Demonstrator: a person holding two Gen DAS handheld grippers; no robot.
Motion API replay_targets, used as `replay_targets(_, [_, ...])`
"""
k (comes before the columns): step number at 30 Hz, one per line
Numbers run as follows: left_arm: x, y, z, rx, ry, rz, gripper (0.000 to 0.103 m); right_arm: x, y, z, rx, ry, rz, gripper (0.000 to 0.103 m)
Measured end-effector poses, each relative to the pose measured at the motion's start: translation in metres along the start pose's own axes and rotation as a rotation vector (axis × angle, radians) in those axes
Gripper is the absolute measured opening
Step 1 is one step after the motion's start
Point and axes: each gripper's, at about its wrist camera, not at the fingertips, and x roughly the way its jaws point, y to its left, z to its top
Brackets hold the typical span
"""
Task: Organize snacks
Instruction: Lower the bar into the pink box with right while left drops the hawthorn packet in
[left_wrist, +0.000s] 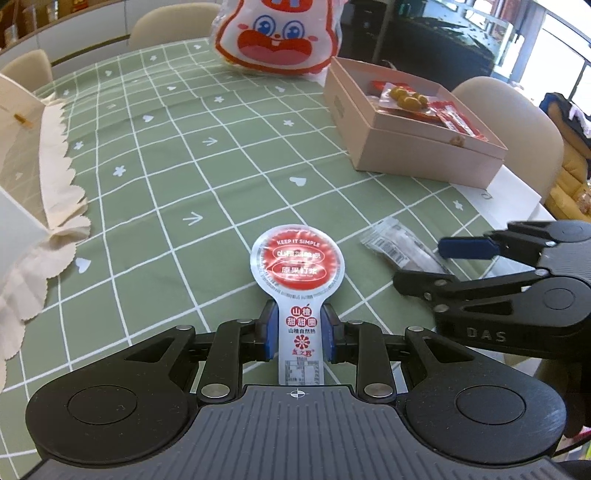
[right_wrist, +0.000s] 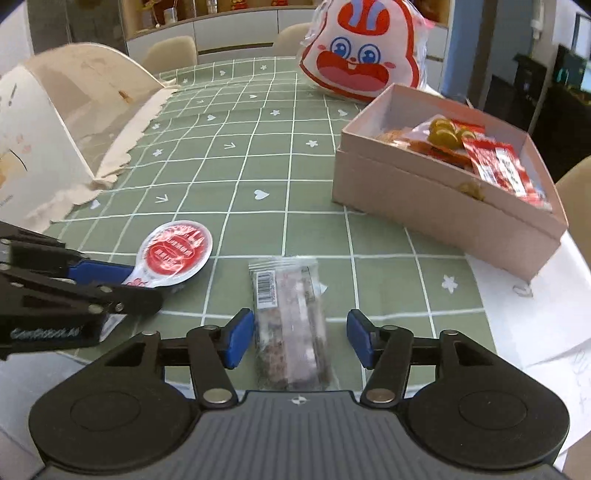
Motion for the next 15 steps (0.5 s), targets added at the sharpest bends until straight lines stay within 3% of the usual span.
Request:
replay_targets(2, [0.0, 0.002, 0.0, 0.001, -0.001, -0.011, 0.029, -0.002, 0.005, 0.002, -0.025, 0.014, 0.008, 0.043])
replay_targets(5, [-0.001, 0.005, -0.001, -0.011, -0.005, -0.027, 0.028, -0.007, 0.003, 0.001, 0.009, 0.06, 0.016, 0.038])
replay_targets(12, [-0.023, -0.017, -0.02, 0.11, -0.039, -0.059, 0.028, -0.068, -0.024, -0.015, 0.112, 0.073, 0.047, 0.036])
replay_targets(15, [-0.047, -0.018, -0.01, 0.049, -0.089, -0.154, 0.028, -0.101, -0.045, -0.009, 0.142, 0.041, 0.029, 0.036])
